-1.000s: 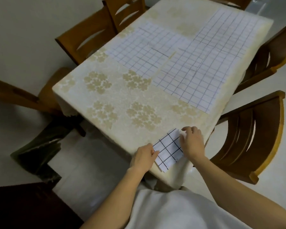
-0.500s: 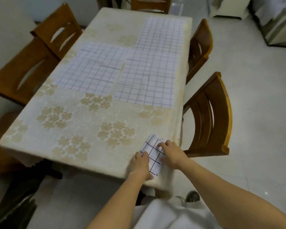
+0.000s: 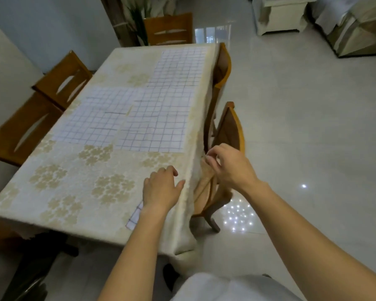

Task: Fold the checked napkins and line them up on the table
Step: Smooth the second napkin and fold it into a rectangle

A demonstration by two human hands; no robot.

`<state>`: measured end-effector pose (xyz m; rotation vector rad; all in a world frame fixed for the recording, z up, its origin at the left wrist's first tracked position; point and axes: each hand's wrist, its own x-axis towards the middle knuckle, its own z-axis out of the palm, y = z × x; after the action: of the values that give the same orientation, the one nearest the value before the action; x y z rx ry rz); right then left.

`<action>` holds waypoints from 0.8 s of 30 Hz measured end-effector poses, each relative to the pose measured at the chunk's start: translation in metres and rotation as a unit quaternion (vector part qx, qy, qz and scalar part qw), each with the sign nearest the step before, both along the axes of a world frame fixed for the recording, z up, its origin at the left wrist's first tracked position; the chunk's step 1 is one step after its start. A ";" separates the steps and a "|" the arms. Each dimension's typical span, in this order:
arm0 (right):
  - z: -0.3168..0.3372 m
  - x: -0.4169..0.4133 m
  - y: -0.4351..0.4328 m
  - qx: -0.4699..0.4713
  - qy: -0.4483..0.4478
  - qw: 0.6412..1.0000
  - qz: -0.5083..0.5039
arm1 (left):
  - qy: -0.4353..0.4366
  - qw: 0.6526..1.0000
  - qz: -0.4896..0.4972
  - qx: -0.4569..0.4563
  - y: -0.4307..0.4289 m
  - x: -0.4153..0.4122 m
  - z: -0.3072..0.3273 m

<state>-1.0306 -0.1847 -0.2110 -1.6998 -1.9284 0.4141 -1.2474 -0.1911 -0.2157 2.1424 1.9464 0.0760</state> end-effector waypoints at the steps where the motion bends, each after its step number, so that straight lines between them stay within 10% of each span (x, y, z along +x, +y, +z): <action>1: 0.003 0.026 -0.007 0.003 0.002 1.000 -0.012 | -0.016 1.000 -0.002 0.012 -0.001 0.020 0.008; 24: 0.023 0.374 0.065 0.005 0.036 0.967 -0.253 | -0.113 0.967 -0.217 0.071 0.175 0.363 0.048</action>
<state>-0.6561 -0.1193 -0.1877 -2.0518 -1.3698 0.2635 -0.8839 -0.0164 -0.1672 2.4757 1.3509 0.3707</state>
